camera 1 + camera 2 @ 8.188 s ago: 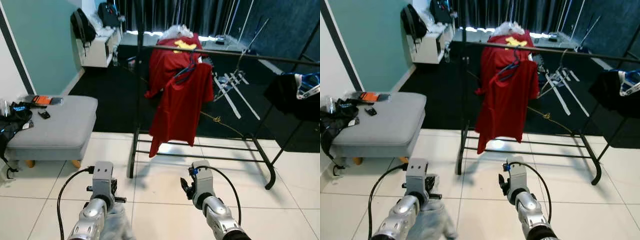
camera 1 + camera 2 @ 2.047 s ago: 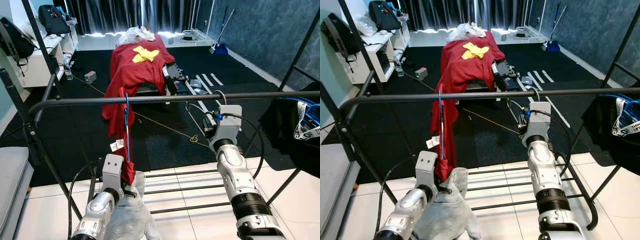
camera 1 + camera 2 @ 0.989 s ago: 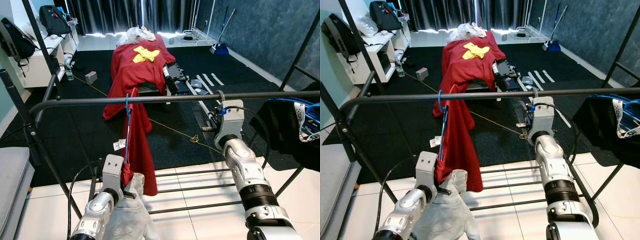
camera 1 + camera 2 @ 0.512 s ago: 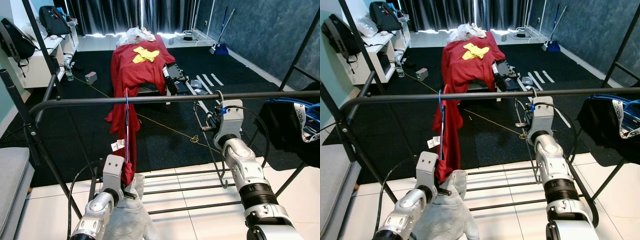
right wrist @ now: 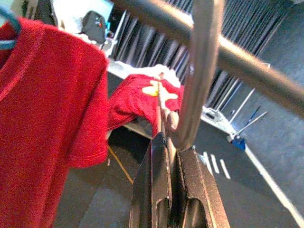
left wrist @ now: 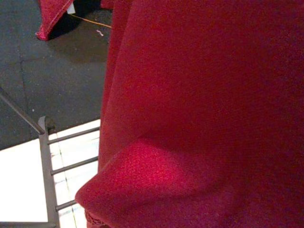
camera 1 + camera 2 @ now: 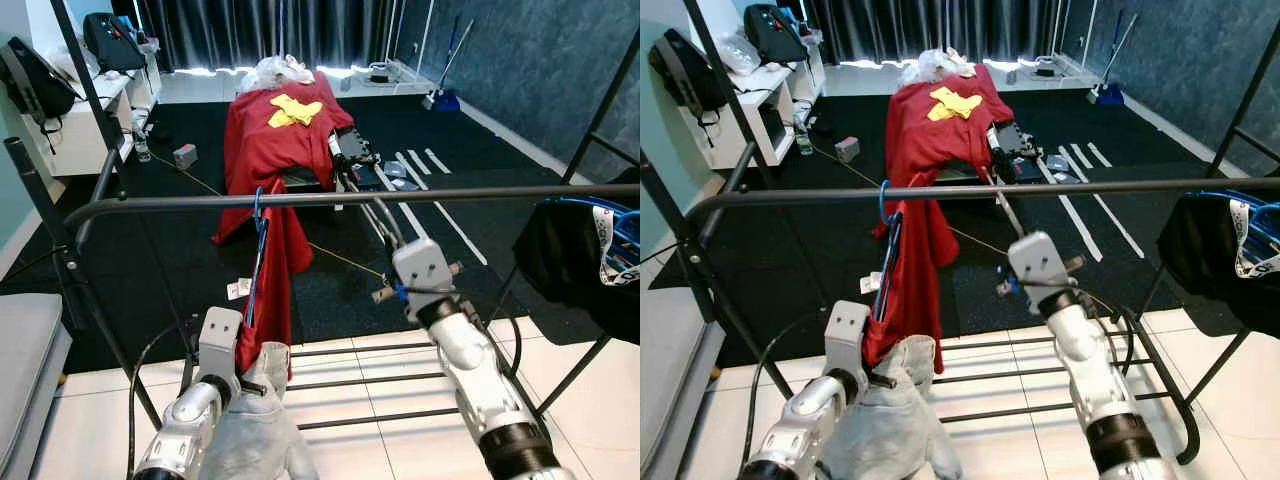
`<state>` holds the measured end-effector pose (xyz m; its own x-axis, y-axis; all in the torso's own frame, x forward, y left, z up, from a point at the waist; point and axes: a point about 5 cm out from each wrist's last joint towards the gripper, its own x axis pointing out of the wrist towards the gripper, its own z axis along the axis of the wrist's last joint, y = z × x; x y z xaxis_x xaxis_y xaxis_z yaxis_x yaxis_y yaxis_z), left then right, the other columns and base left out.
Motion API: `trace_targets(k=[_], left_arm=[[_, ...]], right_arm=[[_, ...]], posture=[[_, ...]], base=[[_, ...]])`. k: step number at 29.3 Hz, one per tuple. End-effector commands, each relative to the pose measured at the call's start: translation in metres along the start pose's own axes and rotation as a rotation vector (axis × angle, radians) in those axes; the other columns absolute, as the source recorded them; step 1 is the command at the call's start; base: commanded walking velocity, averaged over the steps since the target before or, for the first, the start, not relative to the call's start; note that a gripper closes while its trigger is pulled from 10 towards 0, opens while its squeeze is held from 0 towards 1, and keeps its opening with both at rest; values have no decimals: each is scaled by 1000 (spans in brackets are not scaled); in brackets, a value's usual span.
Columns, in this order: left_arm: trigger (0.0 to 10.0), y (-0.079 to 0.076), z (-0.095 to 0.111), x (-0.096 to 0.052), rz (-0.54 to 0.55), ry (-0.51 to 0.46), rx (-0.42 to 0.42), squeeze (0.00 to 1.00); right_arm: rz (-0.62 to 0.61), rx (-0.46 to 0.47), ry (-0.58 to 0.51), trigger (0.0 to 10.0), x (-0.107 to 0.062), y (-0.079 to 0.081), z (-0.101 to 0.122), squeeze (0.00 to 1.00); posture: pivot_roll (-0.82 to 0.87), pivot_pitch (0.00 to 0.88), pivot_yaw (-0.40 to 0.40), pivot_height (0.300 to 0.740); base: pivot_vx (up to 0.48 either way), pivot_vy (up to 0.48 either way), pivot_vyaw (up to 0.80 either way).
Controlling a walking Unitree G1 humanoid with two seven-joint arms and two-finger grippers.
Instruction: Hang hanger
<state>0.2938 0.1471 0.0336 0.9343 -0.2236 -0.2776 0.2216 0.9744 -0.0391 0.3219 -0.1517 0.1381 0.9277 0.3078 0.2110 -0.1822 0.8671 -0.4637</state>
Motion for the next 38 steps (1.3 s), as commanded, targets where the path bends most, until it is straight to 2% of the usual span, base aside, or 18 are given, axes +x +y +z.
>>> trace_targets(k=[1,2,3,4,6,7,9,10,11,12,14,15,19,23,26,38], left_arm=[[10000,6,7,-2,10,-40,12,0],[10000,10,7,-4,25,-44,-2,0],[10000,10,7,-4,25,-44,-2,0],[10000,13,6,-6,38,-47,-16,0],[10000,13,6,-6,38,-47,-16,0],[10000,17,4,-8,59,-51,-31,0],[10000,17,4,-8,59,-51,-31,0],[10000,23,0,-11,107,-50,-77,0],[10000,30,-6,-16,169,-38,-124,0],[10000,35,-11,-19,210,-28,-156,0],[10000,35,-11,-19,210,-28,-156,0],[10000,38,-15,-21,237,-15,-172,0],[10000,38,-15,-21,237,-15,-172,0],[10000,39,-16,-23,251,1,-155,0],[10000,44,-13,-21,255,3,-146,0],[10000,44,-5,-14,231,-9,-147,0]], right_arm=[[6,3,18,0,-3,3,-5,0],[-35,114,172,0,-16,9,-32,0],[-35,114,172,0,-16,9,-32,0],[-89,233,325,0,-31,15,-57,0],[-89,233,325,0,-31,15,-57,0],[-141,356,485,0,-47,22,-81,0],[-141,356,485,0,-47,22,-81,0],[-186,456,618,0,-64,30,-101,0],[-213,517,700,7922,-73,37,-112,0],[-226,545,743,7922,-78,41,-118,0],[-226,545,743,7922,-78,41,-118,0],[-216,538,749,10000,-78,44,-119,0],[-216,538,749,10000,-78,44,-119,0],[-189,521,734,10000,-68,45,-116,0],[-186,538,728,10000,-61,50,-113,0],[-171,586,716,10000,-62,62,-111,0]], posture=[[23,20,-4,740],[20,18,-2,740],[20,18,-2,740],[23,17,-5,740],[23,17,-5,740],[27,21,-12,740],[27,21,-12,740],[32,21,-22,740],[41,16,-33,740],[42,16,-32,740],[42,16,-32,740],[44,18,-32,740],[44,18,-32,740],[86,21,-46,740],[75,0,-21,740],[80,0,-28,740]], base=[[0,0,0],[0,0,0],[0,0,0],[0,0,0],[0,0,0],[0,0,0],[0,0,0],[0,0,0],[0,0,0],[0,0,0],[0,0,0],[0,0,0],[0,0,0],[0,0,0],[0,0,0],[0,0,0]])
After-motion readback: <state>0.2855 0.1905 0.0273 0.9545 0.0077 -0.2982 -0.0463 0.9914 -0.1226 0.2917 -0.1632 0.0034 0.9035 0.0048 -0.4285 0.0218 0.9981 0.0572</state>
